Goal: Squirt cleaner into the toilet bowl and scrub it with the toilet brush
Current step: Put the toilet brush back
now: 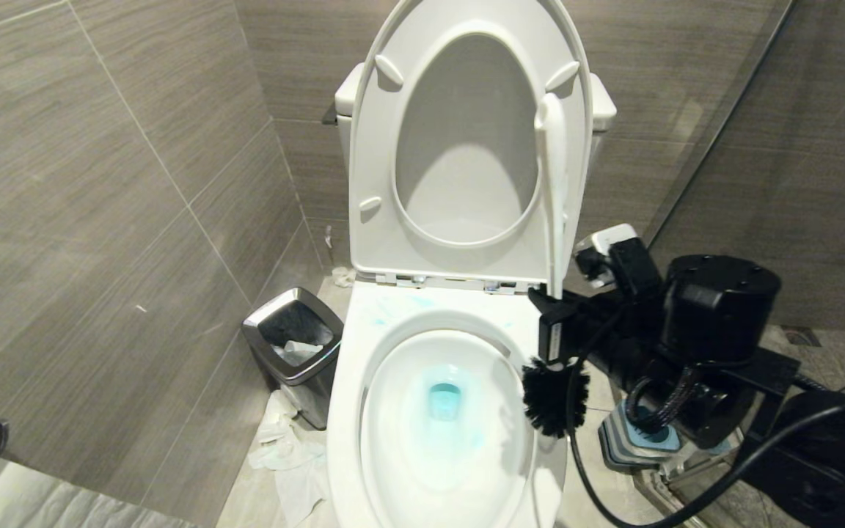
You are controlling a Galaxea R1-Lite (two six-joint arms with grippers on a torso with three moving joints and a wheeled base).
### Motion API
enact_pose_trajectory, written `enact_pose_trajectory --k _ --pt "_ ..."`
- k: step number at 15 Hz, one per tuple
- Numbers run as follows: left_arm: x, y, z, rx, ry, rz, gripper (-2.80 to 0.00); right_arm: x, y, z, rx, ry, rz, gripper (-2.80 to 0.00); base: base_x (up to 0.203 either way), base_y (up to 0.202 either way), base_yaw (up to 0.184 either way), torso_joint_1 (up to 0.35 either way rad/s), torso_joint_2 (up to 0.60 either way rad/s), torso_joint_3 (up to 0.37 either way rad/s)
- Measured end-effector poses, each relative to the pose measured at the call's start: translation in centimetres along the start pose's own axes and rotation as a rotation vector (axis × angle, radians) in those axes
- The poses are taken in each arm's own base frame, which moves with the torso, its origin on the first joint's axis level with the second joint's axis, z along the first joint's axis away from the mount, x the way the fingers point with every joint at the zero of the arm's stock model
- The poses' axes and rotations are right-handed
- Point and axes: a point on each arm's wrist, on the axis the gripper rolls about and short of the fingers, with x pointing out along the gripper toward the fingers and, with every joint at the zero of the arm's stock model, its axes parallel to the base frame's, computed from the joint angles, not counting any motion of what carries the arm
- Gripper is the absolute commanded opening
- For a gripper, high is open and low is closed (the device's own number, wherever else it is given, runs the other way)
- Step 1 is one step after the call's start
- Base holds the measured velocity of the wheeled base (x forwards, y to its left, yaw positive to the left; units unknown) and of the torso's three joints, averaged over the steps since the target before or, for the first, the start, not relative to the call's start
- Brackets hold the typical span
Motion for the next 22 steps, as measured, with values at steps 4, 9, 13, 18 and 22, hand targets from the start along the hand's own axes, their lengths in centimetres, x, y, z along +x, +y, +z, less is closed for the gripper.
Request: enact_pose_trajectory --k 4,9,13,18,22 --pt "0.0 0.0 0.0 0.001 0.000 -0.001 -2.80 -3.6 -6.1 1.7 0.017 -0.006 -0.180 -2.80 0.000 0.000 0.000 0.000 0.00 0.000" --pt "0.0 0.0 0.0 0.007 -0.001 -0.001 -2.80 -5.9 -12.8 0.3 0.059 0.020 -0.394 -2.80 0.000 0.000 0.000 0.000 0.00 0.000" --pt "0.0 0.0 0.0 0.007 -0.001 -0.001 -2.80 -4.3 -16.2 -1.6 0.074 -0.068 -0.477 -2.80 0.000 0.000 0.000 0.000 0.00 0.000" --pt "0.0 0.0 0.0 0.007 -0.001 -0.001 -2.80 -3.7 -21.7 -7.8 0.069 -0.066 -0.527 -2.80 0.000 0.000 0.000 0.000 0.00 0.000" --pt "0.0 0.0 0.0 0.007 -0.001 -0.001 -2.80 -2.5 -25.7 -10.8 0.074 -0.019 -0.517 -2.80 0.000 0.000 0.000 0.002 0.00 -0.067"
